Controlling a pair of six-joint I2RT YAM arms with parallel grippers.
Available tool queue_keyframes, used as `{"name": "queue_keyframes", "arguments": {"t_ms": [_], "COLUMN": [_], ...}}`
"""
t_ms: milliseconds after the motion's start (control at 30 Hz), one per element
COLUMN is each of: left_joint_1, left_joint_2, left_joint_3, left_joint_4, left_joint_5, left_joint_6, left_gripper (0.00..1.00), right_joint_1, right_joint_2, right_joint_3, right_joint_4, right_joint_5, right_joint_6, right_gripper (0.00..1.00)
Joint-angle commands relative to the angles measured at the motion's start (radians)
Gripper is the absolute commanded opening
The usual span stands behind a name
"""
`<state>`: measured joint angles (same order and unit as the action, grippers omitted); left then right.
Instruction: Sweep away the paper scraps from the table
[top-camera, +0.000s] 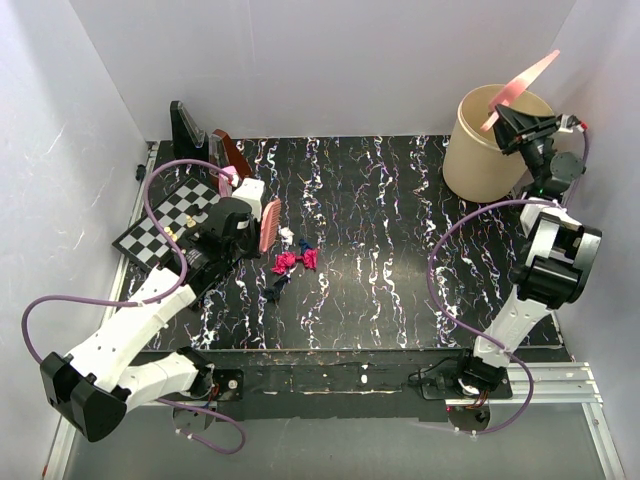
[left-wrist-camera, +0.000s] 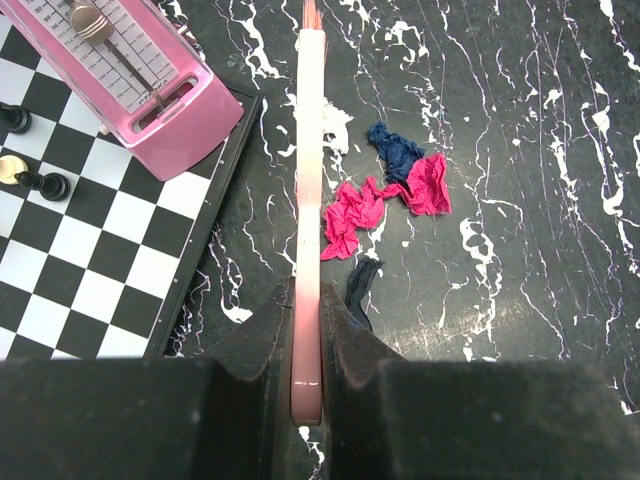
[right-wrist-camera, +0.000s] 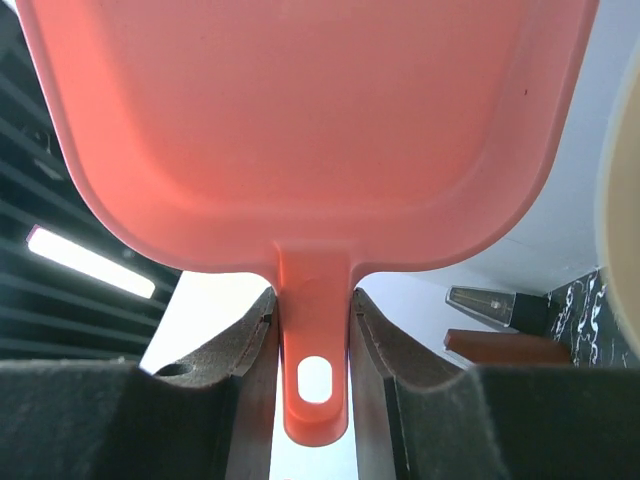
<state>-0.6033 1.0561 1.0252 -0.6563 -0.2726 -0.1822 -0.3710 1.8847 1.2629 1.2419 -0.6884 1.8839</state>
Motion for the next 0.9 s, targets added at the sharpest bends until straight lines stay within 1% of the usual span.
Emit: {"name": "queue_keyframes", "arguments": {"t_ms": [0,100,200,300,367,467,533,800,867], "left_joint_1": [0.007,0.007,0.007,0.007,0.007,0.007,0.007,0.007,0.008], "left_joint_2": [-0.034,-0.033,-0.031,-0.033,-0.034,-0.036,-0.036,-0.03,-0.033], "left_joint_3": [-0.002,-0.002,-0.001,-0.001,-0.002,-0.001,-0.002,-0.002,-0.002], "left_joint_4": [0.029,0.029,0.032,0.029,0.032,0.032,0.03,0.03,0.03], "left_joint_5": [0.007,0.01,0.013,0.013,0.013,0.01,0.01,0.013,0.012], "left_joint_6": [0.01,0.01,0.012,0.013,0.013,0.013,0.013,0.013,0.015], "left_gripper": [0.0,0.0,0.0,0.0,0.0,0.0,0.0,0.0,0.0], "right_joint_1": [-0.014,-0.014,-0.014,-0.014,-0.014,-0.011,0.0,0.058,0.092], "right_joint_2": [0.05,0.091,0.097,0.084,0.044,-0.024,-0.068,-0.22,-0.254], "right_joint_3": [-0.1,-0.149,-0.178,-0.137,-0.105,-0.022,0.016,0.098,0.121], "right_joint_4": [0.256,0.355,0.36,0.346,0.233,0.027,-0.076,-0.41,-0.519], "right_joint_5": [0.088,0.128,0.132,0.093,0.049,-0.049,-0.092,-0.212,-0.258], "right_joint_6": [0.116,0.176,0.182,0.159,0.115,-0.029,-0.11,-0.422,-0.532], "right_gripper": [0.01,0.01,0.01,0.01,0.01,0.01,0.01,0.01,0.01]}}
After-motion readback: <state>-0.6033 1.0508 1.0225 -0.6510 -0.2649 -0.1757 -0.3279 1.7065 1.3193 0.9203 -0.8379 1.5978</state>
